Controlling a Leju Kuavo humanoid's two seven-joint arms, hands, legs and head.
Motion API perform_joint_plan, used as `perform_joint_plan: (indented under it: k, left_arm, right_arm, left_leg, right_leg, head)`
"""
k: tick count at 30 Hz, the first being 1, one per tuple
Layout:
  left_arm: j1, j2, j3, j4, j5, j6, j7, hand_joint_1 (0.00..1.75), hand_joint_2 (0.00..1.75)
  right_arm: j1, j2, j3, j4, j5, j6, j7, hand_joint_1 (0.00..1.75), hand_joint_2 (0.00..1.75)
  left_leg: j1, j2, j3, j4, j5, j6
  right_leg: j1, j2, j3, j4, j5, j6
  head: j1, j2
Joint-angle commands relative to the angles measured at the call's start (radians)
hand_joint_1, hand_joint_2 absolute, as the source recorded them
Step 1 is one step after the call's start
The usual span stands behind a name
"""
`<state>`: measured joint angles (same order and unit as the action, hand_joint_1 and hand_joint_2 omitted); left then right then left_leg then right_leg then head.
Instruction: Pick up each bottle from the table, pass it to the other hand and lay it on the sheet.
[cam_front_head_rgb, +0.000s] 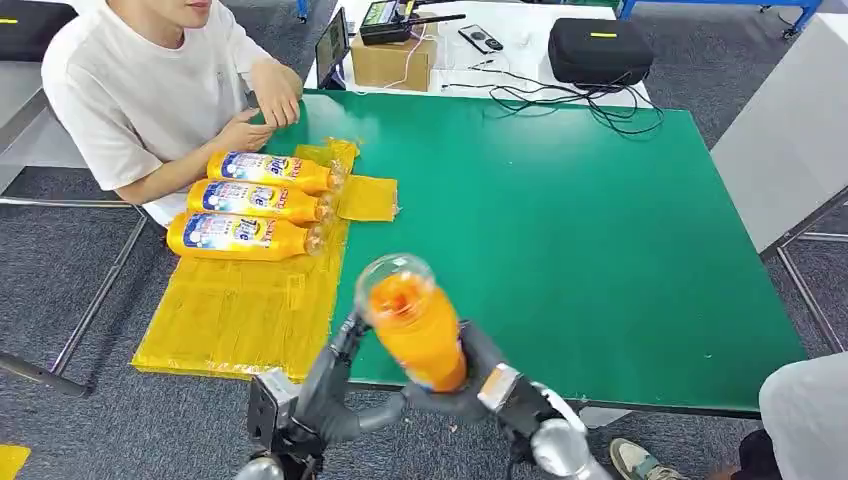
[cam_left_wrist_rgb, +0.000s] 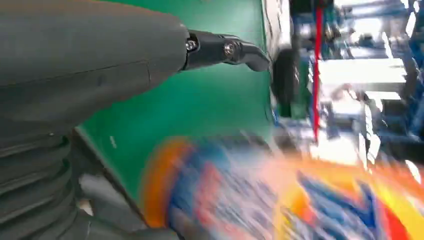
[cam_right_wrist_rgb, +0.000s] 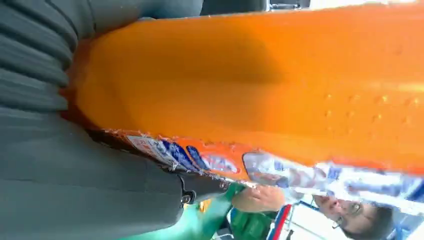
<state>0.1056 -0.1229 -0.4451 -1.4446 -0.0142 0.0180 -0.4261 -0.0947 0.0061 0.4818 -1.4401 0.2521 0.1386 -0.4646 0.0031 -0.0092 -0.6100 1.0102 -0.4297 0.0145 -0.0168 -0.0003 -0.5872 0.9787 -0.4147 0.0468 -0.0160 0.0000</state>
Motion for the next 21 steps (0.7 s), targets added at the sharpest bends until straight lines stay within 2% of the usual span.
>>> perform_joint_plan:
  k: [1,4,10,16,21]
  left_arm:
    - [-0.013,0.072,-0.131,-0.014,0.022,0.002,0.021,0.0,1.75]
    - [-0.006,0.075,-0.129,-0.019,0.042,0.007,0.03,0.0,1.75]
    - [-0.021,0.079,-0.15,-0.017,0.072,-0.022,0.038,0.0,1.75]
    - [-0.042,0.035,-0.093,0.016,0.095,0.027,0.052,0.0,1.75]
    - [-0.047,0.02,-0.059,0.007,0.187,-0.009,0.065,0.0,1.75]
  right_arm:
    - [-0.035,0.031,0.012,0.095,-0.012,-0.06,0.027,1.75,1.75]
    - [-0.016,0.025,0.007,0.099,0.0,-0.049,0.028,1.75,1.75]
    - [-0.029,0.032,0.023,0.154,0.011,-0.05,0.03,1.75,1.75]
    - [-0.033,0.051,0.065,0.212,0.054,-0.065,0.041,1.75,1.75]
    - [-0.05,0.052,0.113,0.267,0.098,-0.093,0.042,1.75,1.75]
  left_leg:
    - [0.001,0.001,0.003,-0.001,-0.001,-0.001]
    - [0.001,0.003,0.006,-0.001,-0.002,-0.001]
    - [0.001,0.002,0.004,-0.001,-0.001,-0.001]
    - [0.001,0.002,0.004,-0.001,-0.001,-0.001]
    - [0.001,0.002,0.004,-0.001,-0.001,-0.001]
  right_leg:
    - [0.001,0.001,0.002,-0.001,0.0,-0.001]
    - [0.001,0.002,0.005,-0.001,-0.002,-0.003]
    - [0.001,0.001,0.004,-0.001,-0.001,-0.002]
    - [0.001,0.001,0.004,-0.001,-0.001,-0.002]
    - [0.001,0.001,0.004,-0.001,-0.001,-0.002]
  head:
    - [0.0,0.0]
    - [0.0,0.0]
    - [0.0,0.0]
    - [0.0,0.0]
    - [0.0,0.0]
